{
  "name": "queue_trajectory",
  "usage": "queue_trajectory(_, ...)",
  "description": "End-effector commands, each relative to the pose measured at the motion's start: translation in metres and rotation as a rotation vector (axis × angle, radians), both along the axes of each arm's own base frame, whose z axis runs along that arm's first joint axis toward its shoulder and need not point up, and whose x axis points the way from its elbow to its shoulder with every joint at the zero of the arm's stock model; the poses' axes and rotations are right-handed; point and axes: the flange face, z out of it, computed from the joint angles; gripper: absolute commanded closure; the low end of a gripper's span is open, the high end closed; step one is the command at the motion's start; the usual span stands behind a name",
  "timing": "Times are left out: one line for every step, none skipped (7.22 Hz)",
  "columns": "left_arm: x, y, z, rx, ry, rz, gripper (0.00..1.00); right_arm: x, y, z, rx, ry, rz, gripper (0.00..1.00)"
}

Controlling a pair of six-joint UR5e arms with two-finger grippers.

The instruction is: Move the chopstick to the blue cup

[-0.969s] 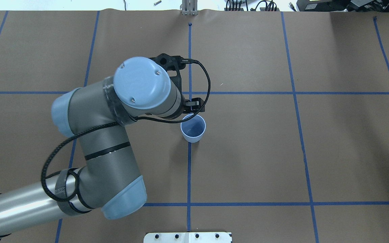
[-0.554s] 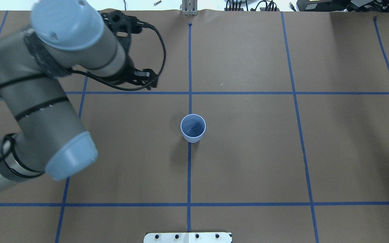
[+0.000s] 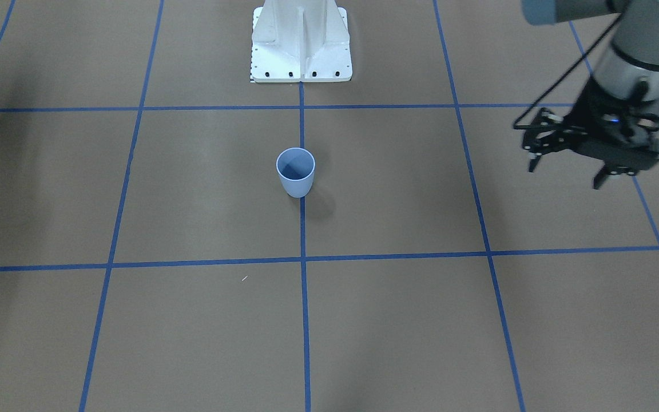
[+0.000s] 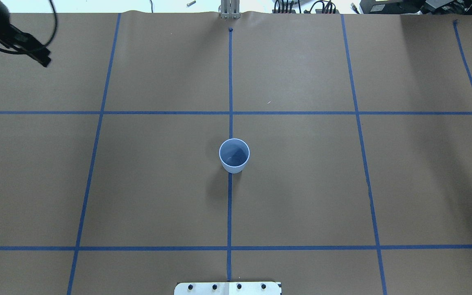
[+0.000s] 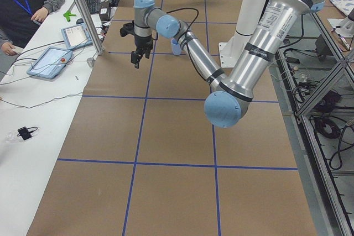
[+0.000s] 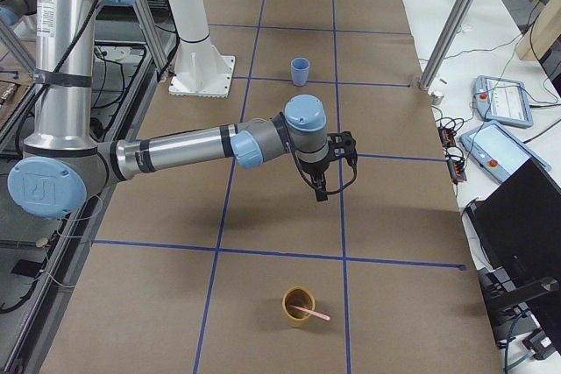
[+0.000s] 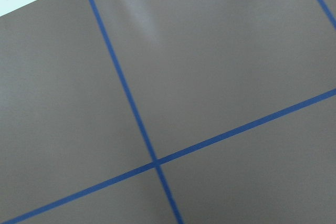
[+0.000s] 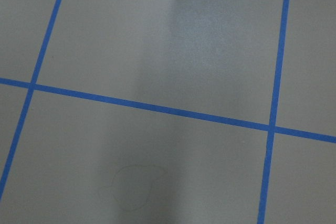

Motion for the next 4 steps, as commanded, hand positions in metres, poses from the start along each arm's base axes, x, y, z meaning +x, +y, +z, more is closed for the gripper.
queue_trajectory(-0.174, -0.025, 0.128, -0.101, 0.113, -0.023, 0.02, 0.042, 0.031, 0.030, 0.045, 0.029, -0.022, 0.00)
queue_trajectory(-0.213, -0.015, 0.205, -0.214, 0.144, -0.085, 0.02, 0.052, 0.043, 0.041, 0.035, 0.033, -0.013, 0.00)
queue_trajectory(-0.226, -0.003, 0.252, -0.243, 0.146, -0.112, 0.02, 0.058, 0.049, 0.048, 0.024, 0.036, -0.009, 0.00)
queue_trajectory(-0.227, 0.020, 0.290, -0.281, 0.146, -0.119, 0.02, 0.062, 0.055, 0.056, 0.007, 0.036, -0.001, 0.00)
